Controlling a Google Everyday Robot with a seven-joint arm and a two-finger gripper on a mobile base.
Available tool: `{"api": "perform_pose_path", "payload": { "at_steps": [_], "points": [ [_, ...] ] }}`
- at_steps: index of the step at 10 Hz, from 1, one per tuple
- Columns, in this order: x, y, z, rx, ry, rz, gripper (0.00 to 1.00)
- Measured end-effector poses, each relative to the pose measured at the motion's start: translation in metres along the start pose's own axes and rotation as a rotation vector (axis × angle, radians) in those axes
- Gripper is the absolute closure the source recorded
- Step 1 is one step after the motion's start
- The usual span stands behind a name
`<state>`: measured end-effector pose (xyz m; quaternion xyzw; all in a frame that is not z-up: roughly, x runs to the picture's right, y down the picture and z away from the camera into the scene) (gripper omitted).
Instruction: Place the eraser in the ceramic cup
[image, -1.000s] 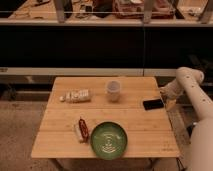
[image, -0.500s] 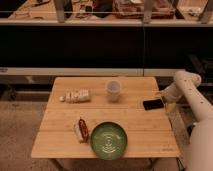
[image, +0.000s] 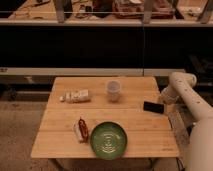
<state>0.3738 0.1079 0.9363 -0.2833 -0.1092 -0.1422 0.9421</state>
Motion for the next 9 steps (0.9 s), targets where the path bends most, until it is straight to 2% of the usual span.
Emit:
{"api": "perform_pose_path", "payload": {
  "at_steps": [2, 6, 9],
  "points": [
    [-0.005, -0.002, -0.002, -0.016, 0.008, -0.011, 1.0],
    [-0.009, -0.012, -0.01, -0.024, 0.049, -0.033, 1.0],
    [-0.012, -0.017, -0.016, -0.017, 0.054, -0.034, 1.0]
  ]
}}
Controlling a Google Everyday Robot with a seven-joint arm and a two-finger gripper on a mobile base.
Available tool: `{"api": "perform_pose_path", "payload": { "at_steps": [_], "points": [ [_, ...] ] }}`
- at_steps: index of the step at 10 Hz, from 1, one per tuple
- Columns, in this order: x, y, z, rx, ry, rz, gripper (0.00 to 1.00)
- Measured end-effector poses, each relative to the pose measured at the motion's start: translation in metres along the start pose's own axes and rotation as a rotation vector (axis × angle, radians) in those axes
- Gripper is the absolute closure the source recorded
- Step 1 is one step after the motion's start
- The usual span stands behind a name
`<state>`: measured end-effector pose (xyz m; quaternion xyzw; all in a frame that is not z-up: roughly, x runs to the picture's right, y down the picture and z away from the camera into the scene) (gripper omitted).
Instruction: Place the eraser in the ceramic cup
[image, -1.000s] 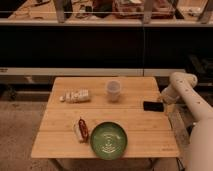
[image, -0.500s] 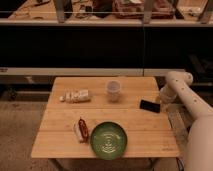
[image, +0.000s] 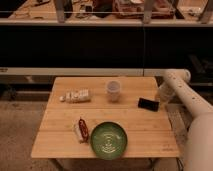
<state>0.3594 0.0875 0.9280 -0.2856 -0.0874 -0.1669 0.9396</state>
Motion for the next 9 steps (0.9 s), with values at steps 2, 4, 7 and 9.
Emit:
{"api": "perform_pose_path", "payload": {
  "at_steps": [2, 4, 7, 9],
  "points": [
    [-0.005, -0.001, -0.002, 0.004, -0.019, 0.005, 1.0],
    [-0.011, 0.003, -0.001, 0.001, -0.063, 0.02, 1.0],
    [-0.027, 0.008, -0.002, 0.005, -0.185, 0.044, 1.0],
    [-0.034, 0.009, -0.007, 0.012, -0.263, 0.051, 1.0]
  ]
}}
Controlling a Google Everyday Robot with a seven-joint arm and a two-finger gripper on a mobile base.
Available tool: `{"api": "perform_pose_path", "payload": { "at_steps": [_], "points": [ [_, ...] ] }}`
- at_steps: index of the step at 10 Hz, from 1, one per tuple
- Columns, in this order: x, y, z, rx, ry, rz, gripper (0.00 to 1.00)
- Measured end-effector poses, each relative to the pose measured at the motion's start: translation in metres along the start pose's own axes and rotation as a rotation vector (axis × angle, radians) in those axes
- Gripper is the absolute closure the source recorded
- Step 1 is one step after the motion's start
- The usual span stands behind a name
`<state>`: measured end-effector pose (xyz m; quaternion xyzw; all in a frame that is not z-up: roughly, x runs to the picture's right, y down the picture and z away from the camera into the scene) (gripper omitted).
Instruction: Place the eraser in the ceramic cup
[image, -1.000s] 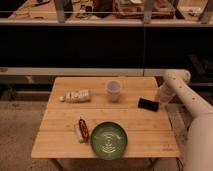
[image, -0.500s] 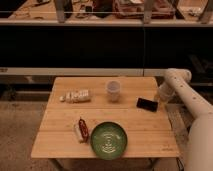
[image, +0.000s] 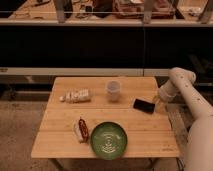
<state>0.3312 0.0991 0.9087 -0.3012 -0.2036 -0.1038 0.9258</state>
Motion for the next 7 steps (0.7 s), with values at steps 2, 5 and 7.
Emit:
{"api": "perform_pose_path", "payload": {
  "at_steps": [2, 5, 7],
  "points": [
    [-0.002, 0.002, -0.005, 0.004, -0.061, 0.0, 0.98],
    [0.024, 0.004, -0.007, -0.03, 0.031, -0.03, 0.7],
    [0.042, -0.004, -0.01, -0.042, 0.143, -0.058, 0.48]
  ]
}}
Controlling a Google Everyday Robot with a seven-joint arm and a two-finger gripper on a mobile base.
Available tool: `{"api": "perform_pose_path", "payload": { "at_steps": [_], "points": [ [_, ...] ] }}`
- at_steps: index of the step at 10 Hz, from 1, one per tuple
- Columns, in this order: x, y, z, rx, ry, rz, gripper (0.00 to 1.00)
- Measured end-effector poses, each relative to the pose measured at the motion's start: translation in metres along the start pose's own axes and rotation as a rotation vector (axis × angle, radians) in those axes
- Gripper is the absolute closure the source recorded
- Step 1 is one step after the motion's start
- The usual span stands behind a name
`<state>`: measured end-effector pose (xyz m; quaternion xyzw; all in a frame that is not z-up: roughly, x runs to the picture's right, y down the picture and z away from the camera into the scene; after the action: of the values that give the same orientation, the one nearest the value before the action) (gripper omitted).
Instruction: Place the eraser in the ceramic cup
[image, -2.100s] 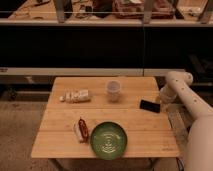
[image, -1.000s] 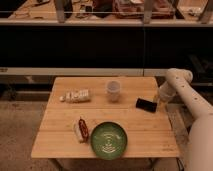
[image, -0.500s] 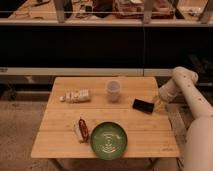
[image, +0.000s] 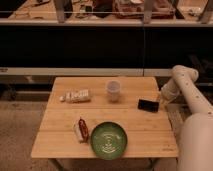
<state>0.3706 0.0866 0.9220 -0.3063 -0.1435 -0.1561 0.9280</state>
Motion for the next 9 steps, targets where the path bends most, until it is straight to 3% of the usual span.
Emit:
{"api": "perform_pose_path", "payload": {
  "at_steps": [3, 9],
  "points": [
    [-0.001, -0.008, -0.001, -0.007, 0.056, -0.004, 0.22],
    [-0.01, -0.003, 0.01, -0.06, 0.089, 0.001, 0.2]
  ]
}}
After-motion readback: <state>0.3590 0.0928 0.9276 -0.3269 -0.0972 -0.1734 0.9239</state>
